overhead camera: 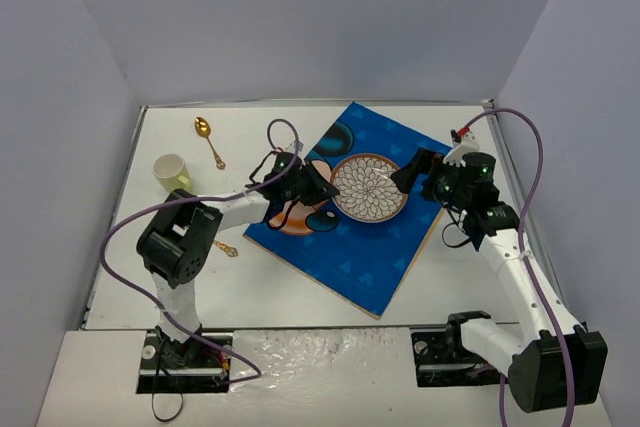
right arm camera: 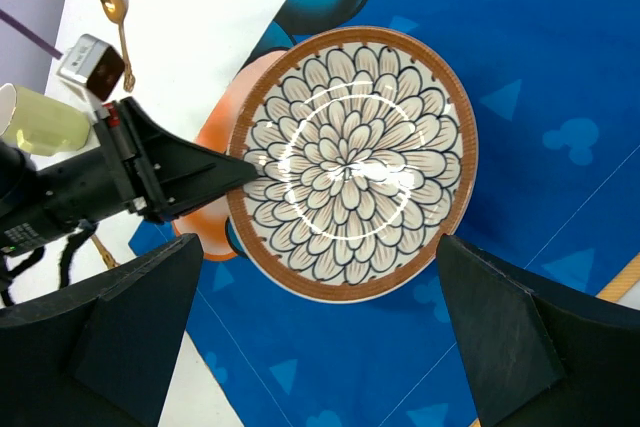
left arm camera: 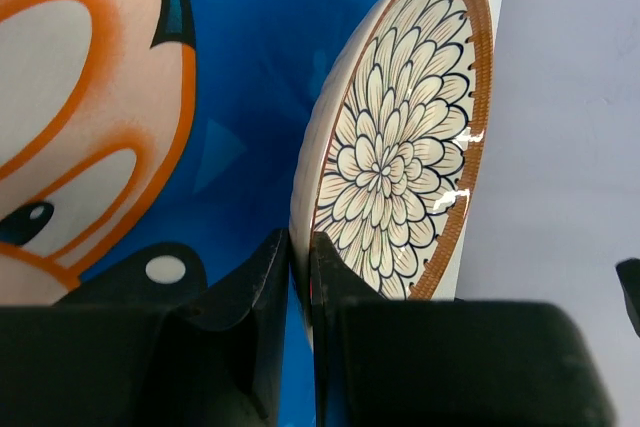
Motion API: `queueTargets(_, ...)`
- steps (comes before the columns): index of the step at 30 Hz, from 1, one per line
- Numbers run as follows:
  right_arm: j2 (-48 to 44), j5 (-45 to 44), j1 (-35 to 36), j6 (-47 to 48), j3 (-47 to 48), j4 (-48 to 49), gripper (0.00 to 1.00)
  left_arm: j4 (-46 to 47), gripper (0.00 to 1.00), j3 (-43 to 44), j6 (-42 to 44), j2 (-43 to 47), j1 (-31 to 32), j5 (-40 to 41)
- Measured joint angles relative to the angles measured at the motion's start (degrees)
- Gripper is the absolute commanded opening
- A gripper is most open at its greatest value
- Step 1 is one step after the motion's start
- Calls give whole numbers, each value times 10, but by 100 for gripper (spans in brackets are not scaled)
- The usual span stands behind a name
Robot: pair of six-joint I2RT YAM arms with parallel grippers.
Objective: Set the dinner table for one person
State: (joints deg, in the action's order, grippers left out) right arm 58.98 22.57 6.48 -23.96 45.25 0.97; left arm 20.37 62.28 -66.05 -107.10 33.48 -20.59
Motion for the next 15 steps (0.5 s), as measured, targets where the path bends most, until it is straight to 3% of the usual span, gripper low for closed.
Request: queueTargets(15, -17, 0, 0, 3, 0, -20, 100, 44, 0, 44, 1, -81, 2, 13)
